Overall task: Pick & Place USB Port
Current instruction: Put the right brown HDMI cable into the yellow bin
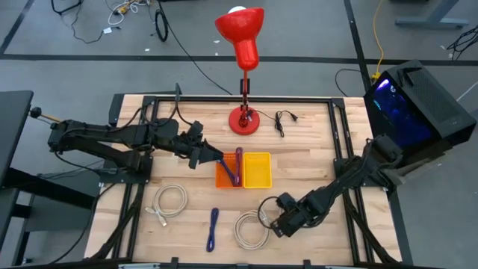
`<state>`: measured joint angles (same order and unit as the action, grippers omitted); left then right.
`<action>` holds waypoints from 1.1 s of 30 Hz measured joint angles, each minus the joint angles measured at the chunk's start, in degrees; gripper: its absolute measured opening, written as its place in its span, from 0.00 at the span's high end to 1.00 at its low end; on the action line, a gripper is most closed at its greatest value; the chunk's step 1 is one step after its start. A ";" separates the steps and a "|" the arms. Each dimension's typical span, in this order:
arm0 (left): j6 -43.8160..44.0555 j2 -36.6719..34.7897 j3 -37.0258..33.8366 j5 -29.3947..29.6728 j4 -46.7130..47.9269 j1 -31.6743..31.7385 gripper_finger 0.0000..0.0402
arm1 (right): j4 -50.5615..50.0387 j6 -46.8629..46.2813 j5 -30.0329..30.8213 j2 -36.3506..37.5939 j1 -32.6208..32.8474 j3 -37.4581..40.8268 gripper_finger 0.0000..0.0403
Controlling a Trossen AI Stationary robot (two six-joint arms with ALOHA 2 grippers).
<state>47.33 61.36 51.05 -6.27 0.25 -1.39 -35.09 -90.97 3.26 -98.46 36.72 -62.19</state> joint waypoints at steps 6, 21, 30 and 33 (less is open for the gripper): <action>0.00 0.00 0.00 -0.02 0.00 0.00 0.71 | -4.12 0.50 5.86 8.28 -0.94 -0.02 0.96; -0.75 0.00 0.00 1.67 -0.07 0.00 0.71 | 15.92 27.95 23.39 22.24 -14.14 -0.11 0.96; -0.61 0.00 0.00 2.35 -0.21 0.00 0.71 | 32.18 38.86 17.02 17.32 -19.78 -0.11 0.97; -0.41 0.00 0.00 2.37 -0.26 0.00 0.71 | 32.08 38.35 14.95 15.85 -20.53 -0.11 0.97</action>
<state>46.92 61.36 51.05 -3.90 -0.01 -1.39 -3.02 -52.63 18.22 -82.61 16.19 -62.30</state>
